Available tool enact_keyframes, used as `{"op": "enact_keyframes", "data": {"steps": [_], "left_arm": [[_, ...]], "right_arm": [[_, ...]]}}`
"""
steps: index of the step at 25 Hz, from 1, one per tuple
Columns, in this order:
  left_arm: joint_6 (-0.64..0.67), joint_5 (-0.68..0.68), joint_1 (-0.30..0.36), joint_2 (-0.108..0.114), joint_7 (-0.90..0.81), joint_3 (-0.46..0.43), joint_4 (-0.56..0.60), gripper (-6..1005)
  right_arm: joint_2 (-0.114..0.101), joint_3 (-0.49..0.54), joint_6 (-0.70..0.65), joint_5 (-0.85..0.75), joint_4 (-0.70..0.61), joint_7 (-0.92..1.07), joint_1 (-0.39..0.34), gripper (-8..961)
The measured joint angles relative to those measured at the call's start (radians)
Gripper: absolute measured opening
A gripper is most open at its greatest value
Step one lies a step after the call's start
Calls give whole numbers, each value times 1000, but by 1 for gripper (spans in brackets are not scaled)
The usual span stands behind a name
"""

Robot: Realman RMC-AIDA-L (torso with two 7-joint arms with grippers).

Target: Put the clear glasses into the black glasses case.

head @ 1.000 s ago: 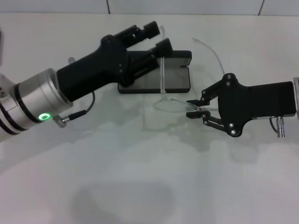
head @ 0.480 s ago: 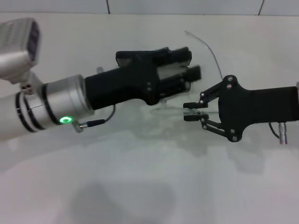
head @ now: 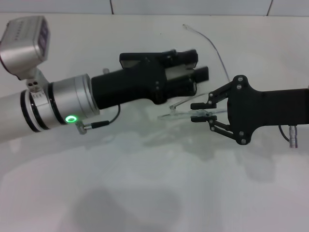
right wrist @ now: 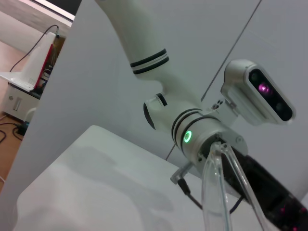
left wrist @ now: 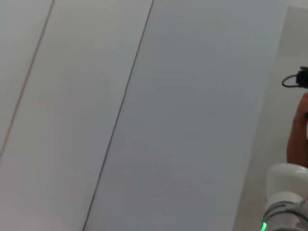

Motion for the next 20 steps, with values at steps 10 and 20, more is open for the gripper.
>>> {"op": "enact_keyframes", "data": {"steps": [10, 20], "left_arm": [[-49, 9, 28, 30, -4, -87, -9, 575], [-219, 16, 2, -18, 81, -88, -2, 573]], "right_arm": [[-5, 8, -90, 0, -6, -66, -16, 122], [2, -41, -171, 90, 68, -88, 68, 122]]}}
